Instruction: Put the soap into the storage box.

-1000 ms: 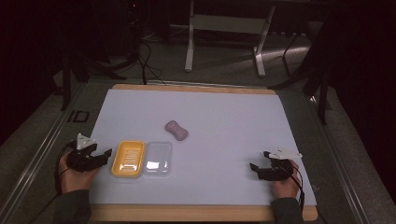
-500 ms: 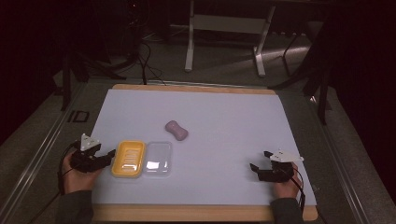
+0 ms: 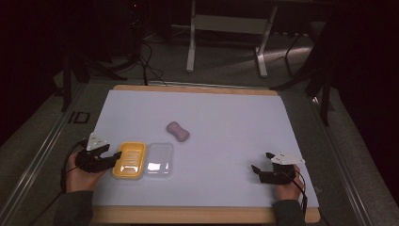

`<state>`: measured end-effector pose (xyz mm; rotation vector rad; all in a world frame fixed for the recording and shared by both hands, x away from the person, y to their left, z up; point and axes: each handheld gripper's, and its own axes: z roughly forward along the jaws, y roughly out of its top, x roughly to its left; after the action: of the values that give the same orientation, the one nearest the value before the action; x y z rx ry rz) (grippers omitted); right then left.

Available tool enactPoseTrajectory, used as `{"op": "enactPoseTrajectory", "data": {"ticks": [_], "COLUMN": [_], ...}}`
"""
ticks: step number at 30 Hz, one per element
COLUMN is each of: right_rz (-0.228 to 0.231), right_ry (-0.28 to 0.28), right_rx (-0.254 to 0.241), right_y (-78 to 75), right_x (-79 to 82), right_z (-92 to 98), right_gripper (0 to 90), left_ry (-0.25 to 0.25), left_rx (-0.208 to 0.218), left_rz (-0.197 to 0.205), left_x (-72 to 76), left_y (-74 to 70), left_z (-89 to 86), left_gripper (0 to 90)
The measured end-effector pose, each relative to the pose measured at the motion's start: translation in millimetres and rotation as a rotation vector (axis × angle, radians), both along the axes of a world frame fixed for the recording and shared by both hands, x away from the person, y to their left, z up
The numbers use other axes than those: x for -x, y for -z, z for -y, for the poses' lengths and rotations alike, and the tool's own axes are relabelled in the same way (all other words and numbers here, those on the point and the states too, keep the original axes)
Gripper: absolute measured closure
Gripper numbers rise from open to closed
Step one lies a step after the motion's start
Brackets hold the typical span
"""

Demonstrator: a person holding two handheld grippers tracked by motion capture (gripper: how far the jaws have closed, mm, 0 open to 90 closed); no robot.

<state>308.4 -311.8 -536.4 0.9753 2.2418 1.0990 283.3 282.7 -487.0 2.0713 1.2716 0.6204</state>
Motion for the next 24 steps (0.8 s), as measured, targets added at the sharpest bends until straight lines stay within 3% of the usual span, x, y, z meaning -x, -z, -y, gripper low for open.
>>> {"op": "enactPoseTrajectory", "data": {"ticks": [2, 7, 13, 16, 24], "right_rz": [-0.001, -0.003, -0.005, -0.006, -0.007], "right_ry": [-0.001, 0.000, -0.001, 0.002, 0.000], "right_rx": [-0.001, -0.005, -0.004, -0.004, -0.004], "right_y": [0.0, -0.2, -0.2, -0.4, -0.4], "right_x": [-0.1, -0.4, -0.2, -0.4, -0.3], "right_z": [0.1, 1.0, 0.5, 1.0, 0.9], "right_gripper": [18.7, 18.7, 18.7, 18.6, 18.6], "left_ry": [0.007, 0.057, 0.091, 0.125, 0.153], "left_rx": [0.000, 0.052, 0.044, 0.077, 0.077], "left_rz": [-0.004, -0.021, -0.026, -0.027, -0.039], "left_x": [-0.8, -6.8, -9.9, -11.9, -19.0], "left_y": [-1.1, -8.0, -13.9, -16.8, -18.9], "left_z": [1.0, 0.8, 1.5, 1.2, 10.6], "left_gripper": [46.8, 50.2, 53.6, 55.9, 58.2]}}
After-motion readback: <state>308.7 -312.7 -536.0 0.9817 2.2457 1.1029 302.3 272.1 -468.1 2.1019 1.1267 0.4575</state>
